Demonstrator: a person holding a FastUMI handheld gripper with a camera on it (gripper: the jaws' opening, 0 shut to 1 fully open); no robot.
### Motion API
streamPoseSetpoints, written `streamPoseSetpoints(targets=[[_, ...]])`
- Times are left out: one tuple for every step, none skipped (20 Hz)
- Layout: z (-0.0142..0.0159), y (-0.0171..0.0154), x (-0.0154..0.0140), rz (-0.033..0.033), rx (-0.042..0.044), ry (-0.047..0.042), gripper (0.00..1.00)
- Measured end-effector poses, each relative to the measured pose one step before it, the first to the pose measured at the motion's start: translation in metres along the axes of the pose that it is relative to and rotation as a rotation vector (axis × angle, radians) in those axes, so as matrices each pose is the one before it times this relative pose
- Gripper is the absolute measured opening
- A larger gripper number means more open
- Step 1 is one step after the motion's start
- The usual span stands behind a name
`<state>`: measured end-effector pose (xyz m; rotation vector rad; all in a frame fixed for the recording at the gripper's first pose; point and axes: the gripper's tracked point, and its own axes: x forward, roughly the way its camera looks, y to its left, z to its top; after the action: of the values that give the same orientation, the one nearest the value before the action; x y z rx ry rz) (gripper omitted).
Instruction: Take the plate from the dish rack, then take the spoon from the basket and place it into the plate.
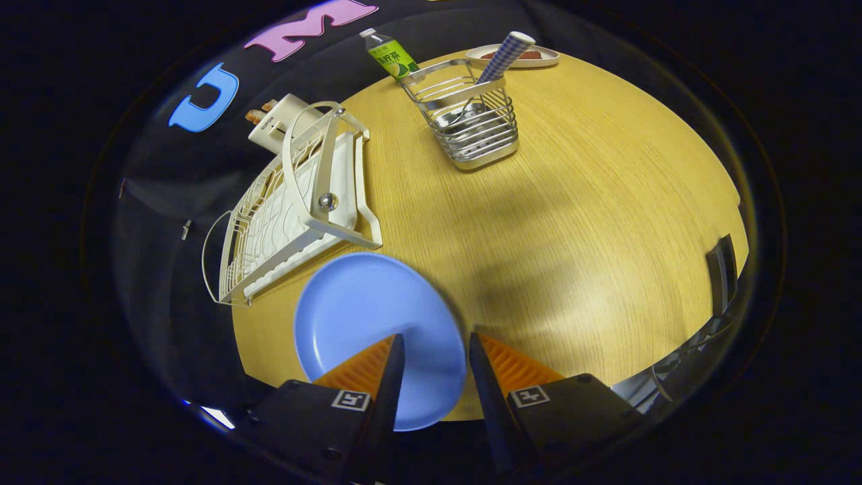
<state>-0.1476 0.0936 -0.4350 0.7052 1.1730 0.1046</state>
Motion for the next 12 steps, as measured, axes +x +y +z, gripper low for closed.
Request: streamPoseSetpoints(targets=[[0.00313,-0.00106,-0.00209,-0.00076,-0.00003,-0.0105,0.65],[0.00357,-0.00096,-0.00252,-0.00169,-0.00724,-0.01356,0.74],[0.00396,-0.00104,-0.0028,-0.00165,-0.01643,-0.01401,0.81],[0.00501,0.00002,-0.00447,0.00391,-0.02546,-0.02034,0.88],[0.00449,0.00187,-0.00597,0.0054,-0.0351,-0.02355,0.9],[0.00481,0.00291,-0.00574,0.00811,-0.03977,-0.02388,0.92],[0.00711,0.00565,-0.00666,0.01649,-0.03765,-0.02686,0.93],[0.00827,0.00841,-0.0073,0.0234,-0.03208,-0.02652,0.97],[0.01259,0.00961,-0.00784,0.0275,-0.03108,-0.03385,0.98],[0.0114,0.00675,-0.00606,0.01498,-0.02686,-0.02954,1.0],[0.01486,0.00645,-0.00642,0.01232,-0.03502,-0.03384,0.99],[0.01561,0.00728,-0.00735,0.0143,-0.03805,-0.03463,0.99]])
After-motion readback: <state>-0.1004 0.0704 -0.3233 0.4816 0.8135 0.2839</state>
